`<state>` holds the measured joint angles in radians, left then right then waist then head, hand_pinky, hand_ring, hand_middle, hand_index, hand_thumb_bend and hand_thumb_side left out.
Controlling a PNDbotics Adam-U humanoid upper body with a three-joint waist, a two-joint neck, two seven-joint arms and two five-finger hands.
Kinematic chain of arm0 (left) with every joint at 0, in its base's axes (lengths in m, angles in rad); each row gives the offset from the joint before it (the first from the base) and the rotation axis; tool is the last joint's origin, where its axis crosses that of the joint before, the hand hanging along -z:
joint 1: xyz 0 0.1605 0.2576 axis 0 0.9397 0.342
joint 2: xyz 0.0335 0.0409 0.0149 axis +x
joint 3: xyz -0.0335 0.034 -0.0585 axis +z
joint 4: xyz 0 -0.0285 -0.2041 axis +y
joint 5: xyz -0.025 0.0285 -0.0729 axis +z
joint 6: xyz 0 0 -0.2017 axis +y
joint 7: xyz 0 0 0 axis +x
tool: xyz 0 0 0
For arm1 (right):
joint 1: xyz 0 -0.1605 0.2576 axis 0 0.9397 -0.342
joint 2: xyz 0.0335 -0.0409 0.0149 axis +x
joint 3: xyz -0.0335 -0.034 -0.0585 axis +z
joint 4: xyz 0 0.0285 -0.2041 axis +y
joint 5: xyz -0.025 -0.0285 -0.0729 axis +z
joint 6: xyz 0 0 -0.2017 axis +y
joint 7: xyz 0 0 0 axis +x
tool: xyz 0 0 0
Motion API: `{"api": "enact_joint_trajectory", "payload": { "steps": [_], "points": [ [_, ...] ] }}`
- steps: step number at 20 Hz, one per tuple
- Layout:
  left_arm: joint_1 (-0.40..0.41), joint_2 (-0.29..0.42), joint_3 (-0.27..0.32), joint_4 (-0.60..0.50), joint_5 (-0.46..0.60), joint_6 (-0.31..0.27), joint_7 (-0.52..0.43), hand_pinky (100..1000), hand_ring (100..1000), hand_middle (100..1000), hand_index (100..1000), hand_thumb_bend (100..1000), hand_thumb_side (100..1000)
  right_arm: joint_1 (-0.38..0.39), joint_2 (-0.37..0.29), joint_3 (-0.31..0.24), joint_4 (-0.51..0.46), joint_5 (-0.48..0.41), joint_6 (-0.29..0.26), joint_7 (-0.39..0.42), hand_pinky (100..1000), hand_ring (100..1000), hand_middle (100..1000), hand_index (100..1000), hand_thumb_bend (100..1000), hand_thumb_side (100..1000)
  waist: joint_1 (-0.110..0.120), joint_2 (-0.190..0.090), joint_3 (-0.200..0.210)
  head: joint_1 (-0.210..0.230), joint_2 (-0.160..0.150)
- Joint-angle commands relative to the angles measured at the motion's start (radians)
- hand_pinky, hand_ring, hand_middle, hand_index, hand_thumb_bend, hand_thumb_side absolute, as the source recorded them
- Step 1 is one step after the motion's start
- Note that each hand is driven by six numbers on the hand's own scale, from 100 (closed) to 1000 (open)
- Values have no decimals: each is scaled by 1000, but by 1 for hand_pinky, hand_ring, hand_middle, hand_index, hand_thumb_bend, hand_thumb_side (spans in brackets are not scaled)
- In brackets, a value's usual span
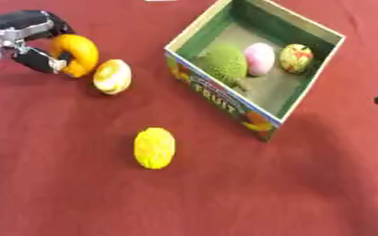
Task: Pick up objects on the table and place them in the box.
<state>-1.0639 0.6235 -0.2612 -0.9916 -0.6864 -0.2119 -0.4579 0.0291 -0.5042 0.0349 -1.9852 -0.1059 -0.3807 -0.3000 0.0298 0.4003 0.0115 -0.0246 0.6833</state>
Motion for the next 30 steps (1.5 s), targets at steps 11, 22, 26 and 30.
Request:
{"api": "enact_joint_trajectory", "payload": {
  "steps": [11,22,26,30],
  "points": [
    [-180,-59,-35,-258,179,72,-69,769,688,630,680,100,100,10,17,-12,-15,110,53,-21,854,724,715,832,100,730,33,-48,-29,2,-2],
    [-236,-218,-87,-206,134,61,-120,778,698,647,701,100,100,-28,10,-7,-15,85,53,-8,854,718,709,830,100,729,64,-35,-93,33,-18],
    [-228,-246,-87,-156,85,44,-110,781,700,651,710,100,100,-48,8,-5,-15,73,50,-1,854,717,709,830,100,728,67,-25,-111,41,-27],
    [-221,-263,-75,-105,35,35,-90,831,774,755,837,100,100,-58,8,-5,-15,64,45,7,853,716,707,829,100,727,65,-20,-123,45,-31]
  ]
}}
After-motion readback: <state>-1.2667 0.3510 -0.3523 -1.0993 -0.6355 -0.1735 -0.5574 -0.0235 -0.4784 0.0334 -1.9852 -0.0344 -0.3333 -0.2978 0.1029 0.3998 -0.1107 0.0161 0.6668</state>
